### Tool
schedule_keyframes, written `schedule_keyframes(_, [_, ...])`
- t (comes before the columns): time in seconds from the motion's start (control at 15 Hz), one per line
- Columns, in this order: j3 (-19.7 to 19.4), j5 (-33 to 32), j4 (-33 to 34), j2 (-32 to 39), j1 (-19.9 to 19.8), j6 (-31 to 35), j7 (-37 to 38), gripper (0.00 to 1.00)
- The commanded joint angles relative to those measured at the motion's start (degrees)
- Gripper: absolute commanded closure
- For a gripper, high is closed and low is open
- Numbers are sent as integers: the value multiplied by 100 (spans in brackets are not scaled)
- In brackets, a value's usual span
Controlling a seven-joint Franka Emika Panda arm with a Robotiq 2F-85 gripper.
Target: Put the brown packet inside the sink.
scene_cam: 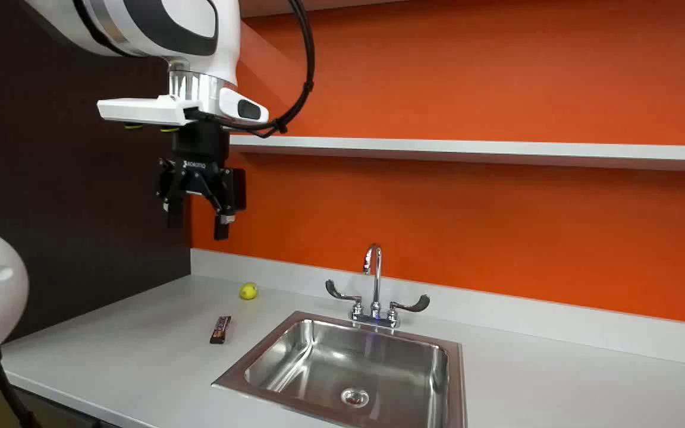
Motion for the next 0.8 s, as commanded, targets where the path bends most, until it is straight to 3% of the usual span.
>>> schedule_keyframes(0.0, [46,36,11,12,-57,-9,-37,0])
schedule_keyframes(0.33, [126,99,73,256,72,217,-46,0])
schedule_keyframes(0.73, [710,-5,169,1209,330,1320,259,0])
